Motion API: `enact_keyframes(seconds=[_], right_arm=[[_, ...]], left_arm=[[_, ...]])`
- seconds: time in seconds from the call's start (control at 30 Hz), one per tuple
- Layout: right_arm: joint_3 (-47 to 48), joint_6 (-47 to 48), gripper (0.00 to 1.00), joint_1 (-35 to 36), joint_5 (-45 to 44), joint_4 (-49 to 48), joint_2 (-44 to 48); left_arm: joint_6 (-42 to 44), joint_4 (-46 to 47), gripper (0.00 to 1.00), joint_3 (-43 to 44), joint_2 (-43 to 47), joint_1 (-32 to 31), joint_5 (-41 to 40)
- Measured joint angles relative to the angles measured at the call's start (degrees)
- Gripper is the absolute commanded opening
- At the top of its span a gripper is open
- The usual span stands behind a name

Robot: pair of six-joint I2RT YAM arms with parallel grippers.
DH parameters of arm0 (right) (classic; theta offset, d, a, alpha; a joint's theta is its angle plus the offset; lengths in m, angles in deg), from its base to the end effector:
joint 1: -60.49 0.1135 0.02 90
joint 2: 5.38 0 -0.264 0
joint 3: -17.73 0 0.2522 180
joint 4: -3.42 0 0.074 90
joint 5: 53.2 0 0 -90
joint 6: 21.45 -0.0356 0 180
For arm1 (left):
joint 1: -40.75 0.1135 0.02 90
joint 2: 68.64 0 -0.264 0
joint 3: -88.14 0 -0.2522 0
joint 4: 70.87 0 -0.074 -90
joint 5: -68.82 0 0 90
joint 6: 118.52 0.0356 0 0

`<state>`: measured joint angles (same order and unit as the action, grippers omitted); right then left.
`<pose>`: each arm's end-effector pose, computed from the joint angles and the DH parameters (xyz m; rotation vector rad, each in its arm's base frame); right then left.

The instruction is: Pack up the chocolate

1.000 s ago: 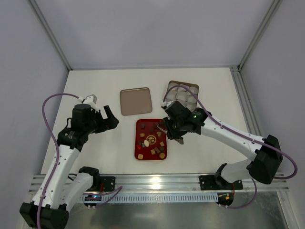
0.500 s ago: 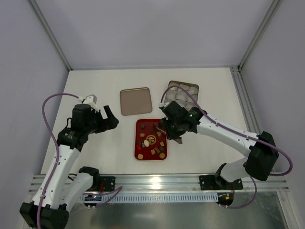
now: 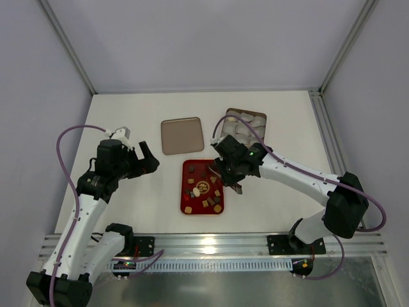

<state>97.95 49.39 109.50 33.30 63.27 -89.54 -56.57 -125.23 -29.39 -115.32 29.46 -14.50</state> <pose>0.1939 0.2198 0.2605 -0.6806 2.6283 0.2855 0.1630 -0.0368 0.3060 -0.2696 2.2707 -0.4961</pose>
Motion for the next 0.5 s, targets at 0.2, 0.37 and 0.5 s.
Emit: enact_keyframes(seconds=[0.2, 0.37, 0.5], right_arm=[[0.2, 0.0, 0.30, 0.0, 0.0, 0.0, 0.0], [0.7, 0.0, 0.30, 0.0, -0.3, 0.4, 0.4], [1.4, 0.0, 0.29, -0.6, -0.5, 1.3, 1.8]], left_arm=[[0.0, 0.0, 1.00, 0.0, 0.0, 0.0, 0.0], [0.0, 0.0, 1.00, 0.0, 0.0, 0.0, 0.0], [0.0, 0.0, 1.00, 0.0, 0.0, 0.0, 0.0]])
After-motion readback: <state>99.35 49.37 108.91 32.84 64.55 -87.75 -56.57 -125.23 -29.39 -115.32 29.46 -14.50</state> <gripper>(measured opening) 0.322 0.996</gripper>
